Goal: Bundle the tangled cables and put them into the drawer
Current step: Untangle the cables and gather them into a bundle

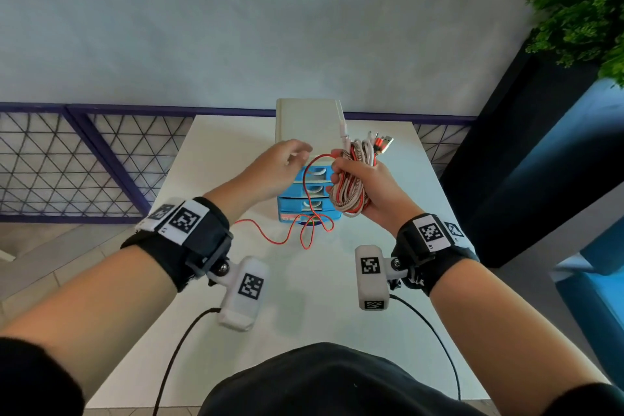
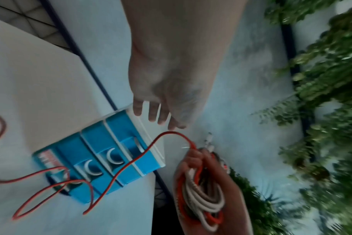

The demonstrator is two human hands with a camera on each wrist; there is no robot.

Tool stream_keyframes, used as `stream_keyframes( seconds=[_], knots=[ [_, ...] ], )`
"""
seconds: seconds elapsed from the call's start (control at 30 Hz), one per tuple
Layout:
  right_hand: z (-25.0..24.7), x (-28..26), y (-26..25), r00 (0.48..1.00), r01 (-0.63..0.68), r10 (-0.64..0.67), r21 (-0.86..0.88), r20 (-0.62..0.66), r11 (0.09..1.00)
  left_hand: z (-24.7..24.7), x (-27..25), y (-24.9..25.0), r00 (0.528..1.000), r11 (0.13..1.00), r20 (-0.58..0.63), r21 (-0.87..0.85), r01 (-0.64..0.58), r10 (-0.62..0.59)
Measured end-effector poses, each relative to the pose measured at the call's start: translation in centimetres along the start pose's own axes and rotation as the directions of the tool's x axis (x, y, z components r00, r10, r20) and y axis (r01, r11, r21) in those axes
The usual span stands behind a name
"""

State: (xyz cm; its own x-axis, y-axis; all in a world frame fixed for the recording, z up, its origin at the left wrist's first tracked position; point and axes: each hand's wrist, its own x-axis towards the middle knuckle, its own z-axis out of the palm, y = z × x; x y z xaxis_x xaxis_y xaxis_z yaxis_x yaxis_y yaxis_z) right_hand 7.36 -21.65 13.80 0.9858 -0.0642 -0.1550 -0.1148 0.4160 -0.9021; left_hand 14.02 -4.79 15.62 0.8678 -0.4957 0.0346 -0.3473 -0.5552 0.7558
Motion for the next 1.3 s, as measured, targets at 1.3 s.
stream_keyframes(
  seconds=[1.3],
  knots=[
    [1.3,0.2,1.3,1.0,-0.001,0.0,-0.046,-0.023,0.999,3.7,-1.9,3.7,0.99,0.954,-0.135,-0.292,-0.065,0.027]
  ],
)
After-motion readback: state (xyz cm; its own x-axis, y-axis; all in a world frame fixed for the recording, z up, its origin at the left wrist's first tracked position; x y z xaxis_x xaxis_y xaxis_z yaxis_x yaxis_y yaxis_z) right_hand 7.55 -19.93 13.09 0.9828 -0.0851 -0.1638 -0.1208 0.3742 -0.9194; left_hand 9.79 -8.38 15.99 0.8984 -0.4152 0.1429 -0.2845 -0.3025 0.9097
